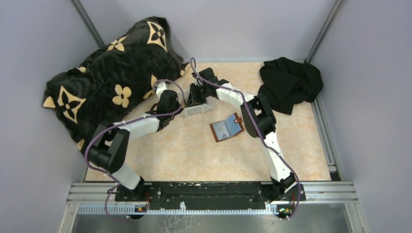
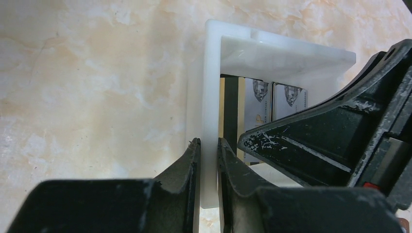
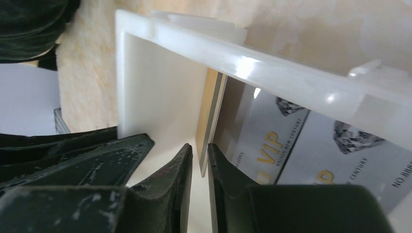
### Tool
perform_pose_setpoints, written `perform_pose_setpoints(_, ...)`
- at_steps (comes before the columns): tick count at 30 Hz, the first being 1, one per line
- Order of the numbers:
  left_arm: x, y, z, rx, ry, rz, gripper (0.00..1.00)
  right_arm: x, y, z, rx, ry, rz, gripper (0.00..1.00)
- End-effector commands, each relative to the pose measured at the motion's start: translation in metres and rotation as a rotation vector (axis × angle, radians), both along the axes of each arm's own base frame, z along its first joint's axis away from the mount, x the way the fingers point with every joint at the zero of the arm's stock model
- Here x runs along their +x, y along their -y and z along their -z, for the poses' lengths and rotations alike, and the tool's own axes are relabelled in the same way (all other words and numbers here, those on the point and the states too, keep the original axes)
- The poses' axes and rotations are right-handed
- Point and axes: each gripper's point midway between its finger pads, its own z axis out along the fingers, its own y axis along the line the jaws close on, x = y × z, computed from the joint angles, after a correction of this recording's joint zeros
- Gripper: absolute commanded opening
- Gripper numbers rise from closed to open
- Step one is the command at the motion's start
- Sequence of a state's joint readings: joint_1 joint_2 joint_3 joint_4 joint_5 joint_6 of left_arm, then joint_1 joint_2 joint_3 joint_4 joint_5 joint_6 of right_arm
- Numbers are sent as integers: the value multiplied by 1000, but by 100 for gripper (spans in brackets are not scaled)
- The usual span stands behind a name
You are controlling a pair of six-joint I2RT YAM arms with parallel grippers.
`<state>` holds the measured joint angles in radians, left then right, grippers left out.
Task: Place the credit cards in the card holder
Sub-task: Pick up the credit card from the storage box.
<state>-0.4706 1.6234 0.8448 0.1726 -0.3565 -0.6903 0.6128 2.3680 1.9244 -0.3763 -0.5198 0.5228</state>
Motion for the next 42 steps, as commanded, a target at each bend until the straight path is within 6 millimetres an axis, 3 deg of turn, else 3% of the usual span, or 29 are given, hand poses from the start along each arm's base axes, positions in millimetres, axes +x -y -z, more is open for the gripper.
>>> perform_pose_setpoints(1, -32, -14, 54, 105, -181, 23, 0, -43, -32, -2, 90, -93, -126, 18)
perform_pose_setpoints(7, -33, -14, 56, 101, -187, 25, 0, -48, -35, 0, 85, -91, -137, 15)
perform_pose_setpoints(18, -33, -14, 56, 101, -186, 24, 0, -37, -24, 25, -128, 0, -117, 29)
perform_pose_setpoints(23, -33, -15, 57, 105, -188, 23, 0, -31, -22, 33, -179, 24, -100, 20)
perform_pose_setpoints(28, -33, -18, 55, 114, -184, 13, 0, -24, -12, 20, -197, 109, -62, 1)
perform_pose_setpoints(42, -12, -27, 37, 131, -138, -20, 0, -5, 12, -22, -157, 383, -9, 0)
